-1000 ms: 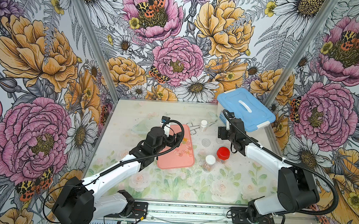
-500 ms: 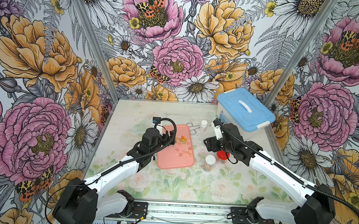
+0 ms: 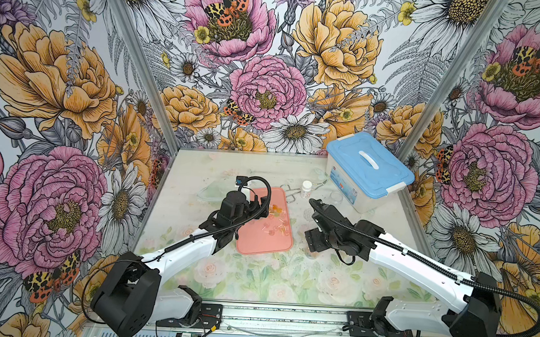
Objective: Pour the candies out of the jar
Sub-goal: Pick up the jar from the center of the board.
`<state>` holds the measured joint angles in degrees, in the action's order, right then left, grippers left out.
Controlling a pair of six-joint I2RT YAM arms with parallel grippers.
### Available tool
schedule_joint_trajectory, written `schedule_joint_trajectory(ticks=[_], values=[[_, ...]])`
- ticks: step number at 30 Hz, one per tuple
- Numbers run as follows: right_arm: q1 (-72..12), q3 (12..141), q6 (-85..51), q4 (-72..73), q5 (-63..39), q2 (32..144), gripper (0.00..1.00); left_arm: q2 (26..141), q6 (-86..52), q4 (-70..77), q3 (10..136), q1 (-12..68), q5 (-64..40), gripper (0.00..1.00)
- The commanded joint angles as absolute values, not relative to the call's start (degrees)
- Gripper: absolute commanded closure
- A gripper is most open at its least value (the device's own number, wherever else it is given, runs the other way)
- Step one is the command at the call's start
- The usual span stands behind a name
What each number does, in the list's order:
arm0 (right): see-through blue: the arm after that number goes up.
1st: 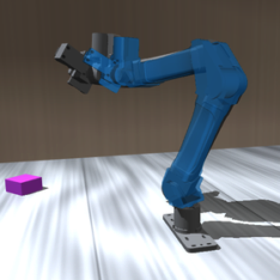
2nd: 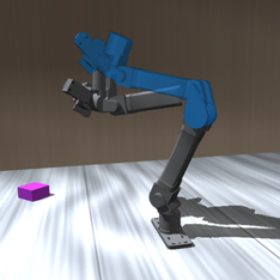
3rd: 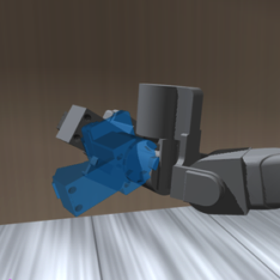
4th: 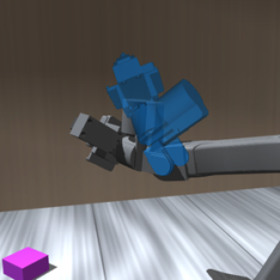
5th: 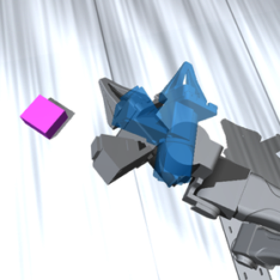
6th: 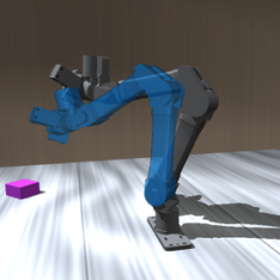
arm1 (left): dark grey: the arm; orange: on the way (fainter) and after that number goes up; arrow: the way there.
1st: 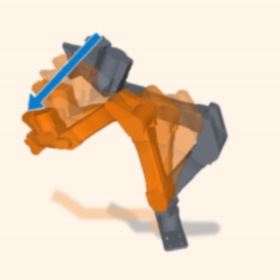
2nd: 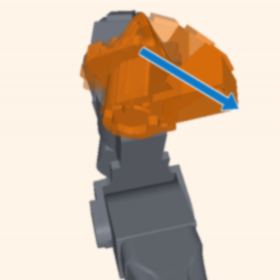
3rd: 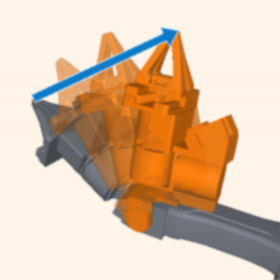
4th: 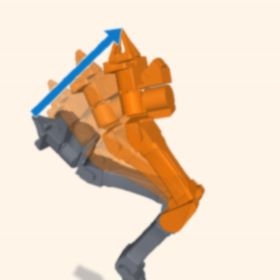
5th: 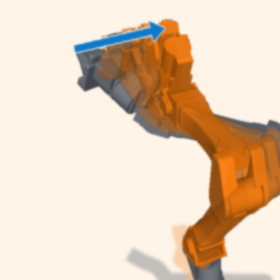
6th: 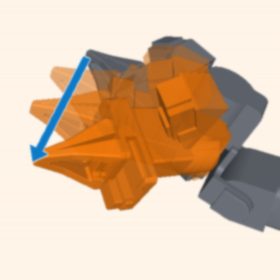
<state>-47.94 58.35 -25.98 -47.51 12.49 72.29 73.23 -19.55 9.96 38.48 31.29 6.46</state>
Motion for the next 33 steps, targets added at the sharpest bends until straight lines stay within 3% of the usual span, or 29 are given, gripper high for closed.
schedule_joint_trajectory(ticks=[1, 9, 17, 26, 33], values=[[-48.4, 59.6, -27.8, -49.0, 15.2, 74.3, 0.18, 74.7, -18.9, 11.5, 41.2, 32.2, 5.6, 0.01], [-48.7, 59.3, -28.4, -48.1, 14.1, 77.7, 0.23, 76.1, -17.6, 9.7, 42.8, 33.7, 6.0, 0.01], [-48.6, 57.6, -29.1, -45.5, 11.0, 78.1, 0.39, 75.5, -17.2, 9.7, 42.2, 34.0, 5.9, 0.01], [-48.3, 56.9, -29.6, -45.0, 10.5, 78.9, 0.37, 72.8, -16.4, 9.7, 40.5, 33.9, 6.3, 0.01], [-45.8, 60.4, -26.3, -44.6, 8.0, 78.0, 0.49, 67.7, -14.3, 12.4, 36.8, 32.6, 2.8, 0.01]])
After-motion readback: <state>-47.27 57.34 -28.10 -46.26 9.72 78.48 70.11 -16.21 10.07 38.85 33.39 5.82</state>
